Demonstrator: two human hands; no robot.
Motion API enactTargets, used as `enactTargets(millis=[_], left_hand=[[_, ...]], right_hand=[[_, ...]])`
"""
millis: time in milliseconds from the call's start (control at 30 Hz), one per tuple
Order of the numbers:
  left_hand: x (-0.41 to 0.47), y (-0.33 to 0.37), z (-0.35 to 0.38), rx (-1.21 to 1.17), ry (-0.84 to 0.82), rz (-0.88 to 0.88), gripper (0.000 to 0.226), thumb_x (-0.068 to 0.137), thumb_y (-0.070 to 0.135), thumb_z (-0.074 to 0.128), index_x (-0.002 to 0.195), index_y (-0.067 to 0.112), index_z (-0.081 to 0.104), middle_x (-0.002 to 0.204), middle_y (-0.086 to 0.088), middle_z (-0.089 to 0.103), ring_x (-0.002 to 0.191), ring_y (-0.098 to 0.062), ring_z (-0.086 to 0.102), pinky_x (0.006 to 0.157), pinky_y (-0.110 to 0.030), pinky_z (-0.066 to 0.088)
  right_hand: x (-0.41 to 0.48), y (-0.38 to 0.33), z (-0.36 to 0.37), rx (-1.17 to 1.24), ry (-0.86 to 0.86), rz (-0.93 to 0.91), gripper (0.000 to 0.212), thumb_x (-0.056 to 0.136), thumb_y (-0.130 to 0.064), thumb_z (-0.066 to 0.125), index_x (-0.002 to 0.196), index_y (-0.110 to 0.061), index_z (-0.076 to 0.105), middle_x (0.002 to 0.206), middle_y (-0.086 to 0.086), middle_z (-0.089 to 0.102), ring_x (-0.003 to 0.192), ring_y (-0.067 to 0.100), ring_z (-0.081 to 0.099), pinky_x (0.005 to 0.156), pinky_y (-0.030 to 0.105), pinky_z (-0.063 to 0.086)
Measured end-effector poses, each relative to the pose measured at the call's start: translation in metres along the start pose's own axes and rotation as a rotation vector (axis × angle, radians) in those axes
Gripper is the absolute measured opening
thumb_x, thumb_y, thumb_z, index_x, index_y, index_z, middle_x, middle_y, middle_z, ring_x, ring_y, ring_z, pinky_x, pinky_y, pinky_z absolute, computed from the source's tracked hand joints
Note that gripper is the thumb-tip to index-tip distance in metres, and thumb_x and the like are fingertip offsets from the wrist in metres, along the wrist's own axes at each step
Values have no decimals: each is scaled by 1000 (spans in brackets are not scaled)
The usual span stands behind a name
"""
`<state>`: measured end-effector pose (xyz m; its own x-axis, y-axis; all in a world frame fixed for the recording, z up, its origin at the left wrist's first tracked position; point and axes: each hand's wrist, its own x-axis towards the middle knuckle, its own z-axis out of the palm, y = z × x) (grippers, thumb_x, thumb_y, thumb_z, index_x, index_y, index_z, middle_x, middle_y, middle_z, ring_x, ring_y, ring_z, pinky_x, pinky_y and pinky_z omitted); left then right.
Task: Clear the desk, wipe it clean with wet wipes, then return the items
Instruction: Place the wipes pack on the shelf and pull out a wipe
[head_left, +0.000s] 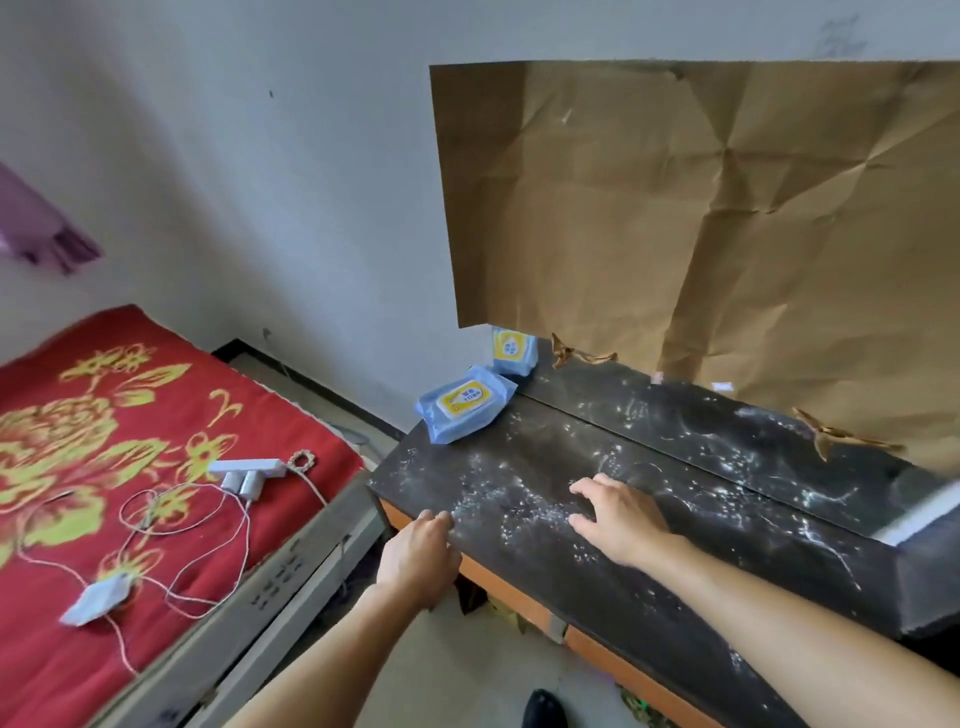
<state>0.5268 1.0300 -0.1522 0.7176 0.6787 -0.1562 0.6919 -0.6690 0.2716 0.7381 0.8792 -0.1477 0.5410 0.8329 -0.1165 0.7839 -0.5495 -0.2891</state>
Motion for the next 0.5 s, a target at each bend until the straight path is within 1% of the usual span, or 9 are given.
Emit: enactTargets(millis=[67, 300, 400, 500], left_hand=[[26, -17, -3, -2, -12, -30, 24, 86, 23, 42, 107, 19, 54, 108, 1, 56, 99, -22, 58, 77, -36, 50], [126, -61, -16, -43, -72, -130, 29, 84, 25, 47, 111, 18, 55, 111, -1, 57, 104, -24, 57, 79, -34, 46], [161, -72, -16, -72, -91, -158, 28, 86, 24, 46, 111, 15, 54, 111, -5, 59, 105, -26, 57, 79, -34, 44], [194, -82, -10, -96, -125, -156, 26, 87, 25, 45, 109, 14, 53, 110, -6, 59, 103, -27, 57, 80, -36, 47]], right_hand=[[40, -8, 8, 0, -24, -7, 42, 90, -40, 52, 129, -26, 49, 127, -2, 52, 111, 21, 55, 87, 34, 47], [169, -32, 32, 0, -109, 31, 44, 90, -38, 51, 132, -24, 46, 129, 1, 50, 111, 23, 54, 86, 36, 48], [208, -41, 37, -34, -131, 40, 43, 91, -33, 50, 132, -21, 44, 131, 2, 47, 117, 24, 48, 89, 37, 44], [241, -46, 45, -88, -139, 34, 43, 92, -32, 48, 132, -19, 43, 134, 4, 44, 122, 24, 42, 94, 39, 43]])
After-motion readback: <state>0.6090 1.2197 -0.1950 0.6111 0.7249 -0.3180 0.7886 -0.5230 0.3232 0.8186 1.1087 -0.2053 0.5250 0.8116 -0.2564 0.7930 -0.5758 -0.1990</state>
